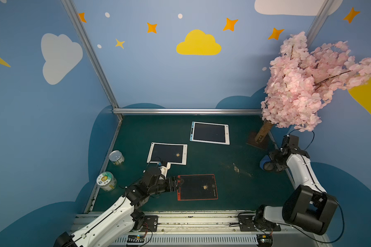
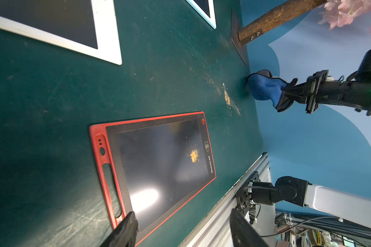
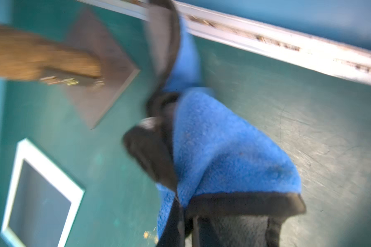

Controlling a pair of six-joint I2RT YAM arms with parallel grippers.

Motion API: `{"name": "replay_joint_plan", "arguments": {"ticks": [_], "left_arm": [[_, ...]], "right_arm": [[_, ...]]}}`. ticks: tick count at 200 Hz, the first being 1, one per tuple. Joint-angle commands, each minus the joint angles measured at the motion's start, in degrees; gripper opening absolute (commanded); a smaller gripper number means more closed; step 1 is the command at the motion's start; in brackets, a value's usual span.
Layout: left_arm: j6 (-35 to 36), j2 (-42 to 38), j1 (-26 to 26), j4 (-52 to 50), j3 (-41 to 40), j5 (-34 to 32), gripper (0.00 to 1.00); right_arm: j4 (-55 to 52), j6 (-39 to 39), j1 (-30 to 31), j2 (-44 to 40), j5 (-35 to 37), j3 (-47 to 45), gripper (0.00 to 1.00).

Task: Wipe the drawing tablet
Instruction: Pick up the cleaning item at the center of the board, then wipe the dirt from the drawing tablet.

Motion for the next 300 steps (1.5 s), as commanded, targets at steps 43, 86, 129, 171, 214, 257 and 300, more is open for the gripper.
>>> {"name": "replay_joint_plan", "arguments": {"ticks": [43, 86, 129, 171, 214, 257, 300], "left_arm": [[-3.8, 6.8, -0.5, 13.7, 0.3, 3.3, 0.68], [-2.4, 12.0, -0.7, 15.9, 5.4, 4.0, 0.68], [-6.6, 19.1, -0.4, 25.8, 7.1, 6.0, 0.70], [-13.3, 32.7, -0.4, 43.2, 11.1, 12.3, 0.70], [-17.6, 41.9, -0.4, 55.5, 15.1, 14.7, 0.70], [-14.2, 42.9, -0.2, 52.7, 17.9, 15.8, 0.70], [-7.7, 42.4, -0.1, 44.1, 20.5, 13.8, 0.70]], "right_arm": [[1.8, -8.4, 5.9, -18.5, -11.3, -1.9, 0.00], [4.8, -13.0, 12.3, -21.3, -25.4, -1.4, 0.00], [9.4, -18.0, 19.2, -18.1, -40.6, -1.1, 0.00], [14.5, -20.0, 24.3, -15.1, -50.2, -1.8, 0.00], [15.4, -21.5, 25.9, -14.6, -55.1, -2.5, 0.00], [20.8, -20.7, 26.1, -17.0, -54.9, -7.4, 0.00], [26.4, -18.1, 26.2, -17.5, -53.0, -12.0, 0.00]]}}
